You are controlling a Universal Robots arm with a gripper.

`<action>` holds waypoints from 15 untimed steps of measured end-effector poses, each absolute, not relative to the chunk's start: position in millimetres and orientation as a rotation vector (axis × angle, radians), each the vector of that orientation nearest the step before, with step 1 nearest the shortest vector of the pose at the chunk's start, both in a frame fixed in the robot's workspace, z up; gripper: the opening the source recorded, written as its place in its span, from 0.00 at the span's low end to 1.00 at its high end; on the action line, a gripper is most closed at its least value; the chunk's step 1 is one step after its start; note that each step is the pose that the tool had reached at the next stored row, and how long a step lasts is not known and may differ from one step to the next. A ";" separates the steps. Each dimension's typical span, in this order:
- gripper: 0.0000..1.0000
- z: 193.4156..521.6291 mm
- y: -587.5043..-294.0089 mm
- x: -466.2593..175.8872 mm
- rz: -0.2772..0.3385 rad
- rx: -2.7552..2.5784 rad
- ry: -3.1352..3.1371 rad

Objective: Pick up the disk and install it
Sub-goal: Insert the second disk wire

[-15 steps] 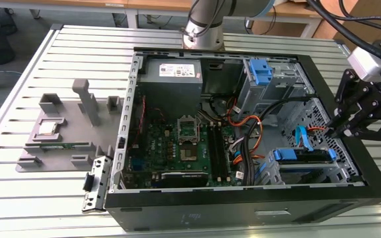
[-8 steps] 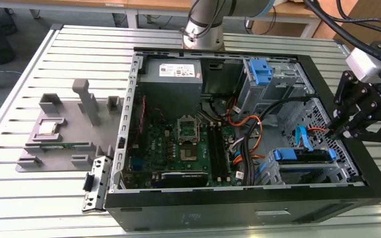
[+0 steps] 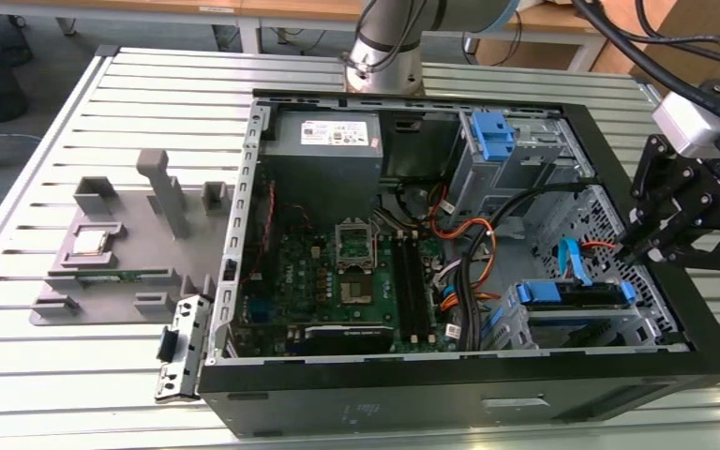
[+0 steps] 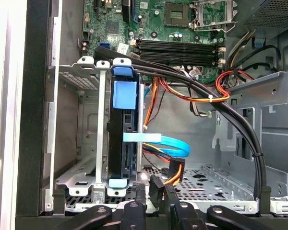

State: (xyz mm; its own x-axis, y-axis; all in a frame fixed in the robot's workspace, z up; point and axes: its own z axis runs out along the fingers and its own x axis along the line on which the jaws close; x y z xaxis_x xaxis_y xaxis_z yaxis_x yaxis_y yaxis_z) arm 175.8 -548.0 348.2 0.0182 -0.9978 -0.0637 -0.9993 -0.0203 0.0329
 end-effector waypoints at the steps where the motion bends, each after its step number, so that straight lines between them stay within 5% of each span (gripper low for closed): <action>1: 0.30 348.0 -548.0 175.3 0.105 -2.226 2.183; 15: 0.30 347.2 -548.1 173.6 0.101 -2.224 2.182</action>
